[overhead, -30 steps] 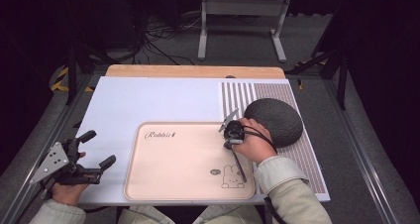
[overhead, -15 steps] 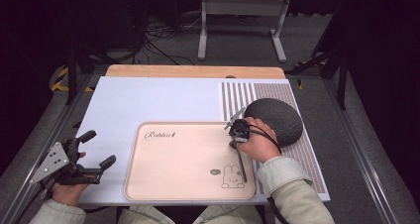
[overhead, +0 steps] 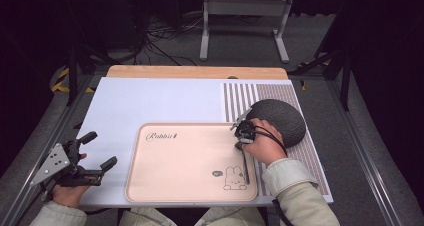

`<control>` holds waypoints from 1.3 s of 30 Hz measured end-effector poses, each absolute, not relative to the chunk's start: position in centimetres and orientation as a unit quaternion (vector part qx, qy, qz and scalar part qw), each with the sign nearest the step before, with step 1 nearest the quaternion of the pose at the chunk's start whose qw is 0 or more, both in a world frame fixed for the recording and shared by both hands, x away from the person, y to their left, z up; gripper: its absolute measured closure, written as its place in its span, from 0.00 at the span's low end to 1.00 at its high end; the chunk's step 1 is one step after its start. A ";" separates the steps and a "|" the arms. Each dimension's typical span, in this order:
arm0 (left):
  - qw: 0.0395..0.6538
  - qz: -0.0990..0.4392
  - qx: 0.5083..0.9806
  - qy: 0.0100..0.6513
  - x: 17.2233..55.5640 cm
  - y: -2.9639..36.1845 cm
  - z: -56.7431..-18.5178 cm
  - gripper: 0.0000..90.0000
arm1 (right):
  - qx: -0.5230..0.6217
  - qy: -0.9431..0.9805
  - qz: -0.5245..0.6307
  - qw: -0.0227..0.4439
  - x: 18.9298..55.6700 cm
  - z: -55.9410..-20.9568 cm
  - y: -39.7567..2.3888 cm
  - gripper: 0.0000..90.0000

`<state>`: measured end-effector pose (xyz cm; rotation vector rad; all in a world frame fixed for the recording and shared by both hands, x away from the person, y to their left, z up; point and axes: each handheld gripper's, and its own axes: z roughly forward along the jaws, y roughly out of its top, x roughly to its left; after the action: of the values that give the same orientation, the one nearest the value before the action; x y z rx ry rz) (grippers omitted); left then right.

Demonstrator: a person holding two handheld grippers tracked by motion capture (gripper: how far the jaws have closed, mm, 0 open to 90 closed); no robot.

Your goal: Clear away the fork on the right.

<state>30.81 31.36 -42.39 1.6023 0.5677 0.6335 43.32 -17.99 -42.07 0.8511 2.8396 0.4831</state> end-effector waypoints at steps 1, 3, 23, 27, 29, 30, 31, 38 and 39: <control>0.616 0.275 0.696 0.247 30.8 31.4 -42.4 0.01 | 0.282 0.943 0.161 0.069 43.3 -42.1 -18.0 1.00; 0.616 0.275 0.696 0.246 30.8 31.3 -42.4 0.01 | 0.282 0.943 0.162 0.070 43.3 -42.1 -18.0 1.00; 0.615 0.277 0.695 0.248 30.7 31.3 -42.4 0.00 | 0.266 0.862 0.387 0.191 39.6 -35.9 -21.8 0.25; 0.615 0.277 0.695 0.247 30.7 31.2 -42.4 0.01 | 0.268 0.838 0.428 0.207 38.5 -35.4 -23.2 0.19; 0.614 0.277 0.696 0.248 30.7 31.3 -42.4 0.00 | 0.269 0.829 0.441 0.217 38.0 -35.2 -23.8 0.19; 0.614 0.277 0.696 0.248 30.7 31.3 -42.4 0.00 | 0.270 0.824 0.446 0.220 37.8 -35.1 -24.2 0.18; 0.614 0.278 0.697 0.247 30.7 31.3 -42.4 0.00 | 0.271 0.821 0.451 0.223 37.6 -35.1 -24.5 0.17; 0.615 0.277 0.695 0.248 30.7 31.3 -42.4 0.00 | 0.278 0.797 0.480 0.241 36.2 -35.0 -26.9 0.17; 0.615 0.277 0.695 0.248 30.7 31.3 -42.4 0.00 | 0.278 0.793 0.484 0.244 36.0 -35.0 -27.3 0.17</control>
<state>30.69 31.31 -42.38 1.6021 0.5724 0.6390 36.04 -27.32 -35.02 0.7602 2.1652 1.3207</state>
